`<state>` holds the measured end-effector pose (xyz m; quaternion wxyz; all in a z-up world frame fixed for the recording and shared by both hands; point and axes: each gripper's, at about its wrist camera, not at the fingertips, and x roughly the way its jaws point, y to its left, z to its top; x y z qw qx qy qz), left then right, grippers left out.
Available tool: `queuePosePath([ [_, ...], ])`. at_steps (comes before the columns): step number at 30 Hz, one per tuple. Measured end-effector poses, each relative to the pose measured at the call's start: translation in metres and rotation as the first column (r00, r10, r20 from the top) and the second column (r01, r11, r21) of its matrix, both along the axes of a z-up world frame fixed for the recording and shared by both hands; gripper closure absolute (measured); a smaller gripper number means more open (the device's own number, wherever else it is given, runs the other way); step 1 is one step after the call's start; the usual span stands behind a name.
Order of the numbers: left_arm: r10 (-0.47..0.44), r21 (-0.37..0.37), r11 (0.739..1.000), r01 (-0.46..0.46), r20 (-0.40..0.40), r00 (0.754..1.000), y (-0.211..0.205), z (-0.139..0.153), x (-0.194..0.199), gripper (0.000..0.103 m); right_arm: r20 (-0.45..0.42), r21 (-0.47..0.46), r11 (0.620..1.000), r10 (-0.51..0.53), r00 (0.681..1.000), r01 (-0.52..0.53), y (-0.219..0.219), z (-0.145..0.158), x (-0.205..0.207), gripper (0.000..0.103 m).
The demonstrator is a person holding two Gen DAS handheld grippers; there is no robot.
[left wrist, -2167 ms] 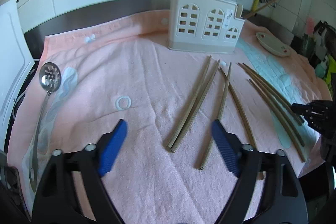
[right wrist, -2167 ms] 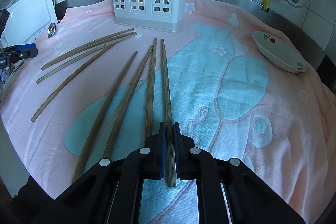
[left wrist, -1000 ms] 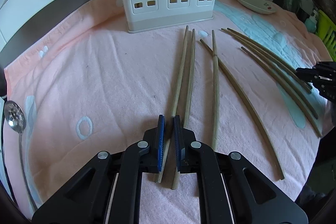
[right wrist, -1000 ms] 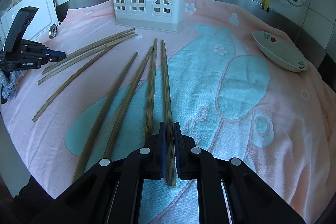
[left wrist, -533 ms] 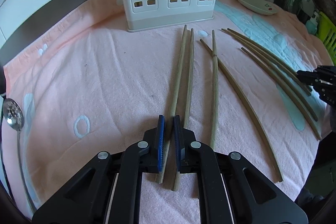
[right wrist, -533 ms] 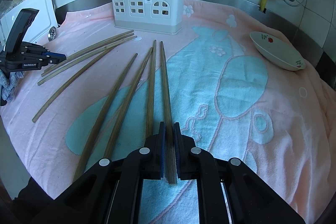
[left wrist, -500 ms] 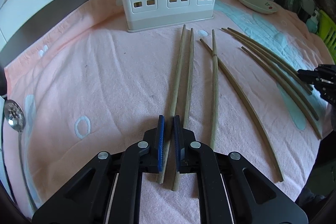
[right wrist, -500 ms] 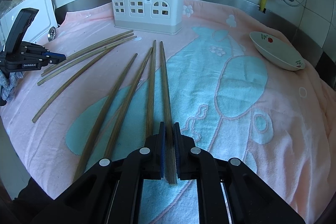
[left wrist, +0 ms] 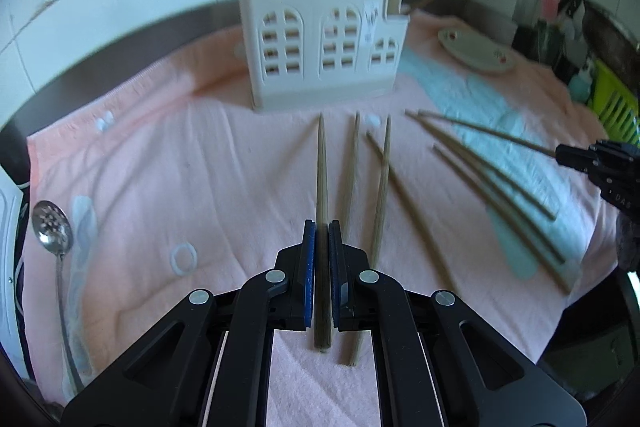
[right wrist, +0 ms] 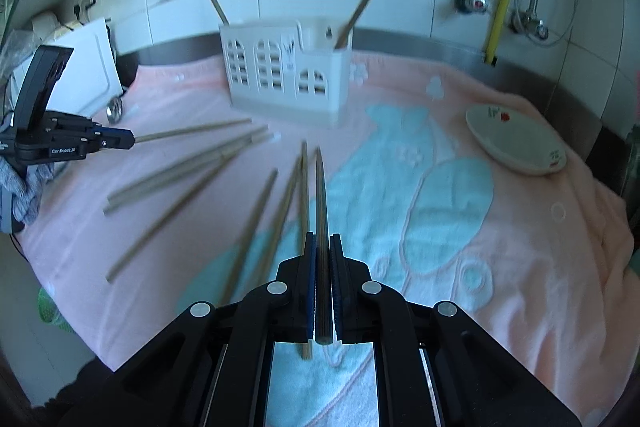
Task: Organize utensils
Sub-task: 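Lift the chopstick upright with the left tool while the right tool carries its chopstick toward the holder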
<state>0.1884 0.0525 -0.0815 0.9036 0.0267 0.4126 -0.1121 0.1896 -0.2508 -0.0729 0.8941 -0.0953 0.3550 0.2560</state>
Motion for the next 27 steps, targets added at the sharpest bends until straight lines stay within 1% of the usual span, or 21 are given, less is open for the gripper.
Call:
queuePosePath([
  [7, 0.028, -0.072, 0.997, -0.020, 0.100, 0.995, -0.004, 0.036, -0.001, 0.098, 0.054, 0.034, 0.999, 0.008, 0.998, -0.009, 0.013, 0.038, 0.014, 0.096],
  [12, 0.032, -0.102, 0.995, -0.018, 0.128, 0.991, -0.008, 0.051, 0.007, 0.098, 0.071, 0.050, 0.998, 0.021, 0.997, -0.025, 0.027, 0.062, 0.032, 0.096],
  [16, 0.037, -0.110, 0.994, -0.022, 0.138, 0.990, -0.010, 0.062, 0.014, 0.098, 0.072, 0.056, 0.998, 0.027, 0.997, -0.031, 0.035, 0.077, 0.046, 0.096],
  [21, 0.038, -0.095, 0.995, -0.023, 0.157, 0.987, -0.013, 0.081, 0.022, 0.098, 0.061, 0.077, 0.996, 0.032, 0.998, -0.037, 0.042, 0.101, 0.063, 0.096],
  [27, 0.028, -0.078, 0.997, -0.014, 0.174, 0.984, -0.019, 0.107, 0.031, 0.098, 0.077, 0.065, 0.997, 0.047, 0.996, -0.052, 0.048, 0.125, 0.073, 0.096],
])
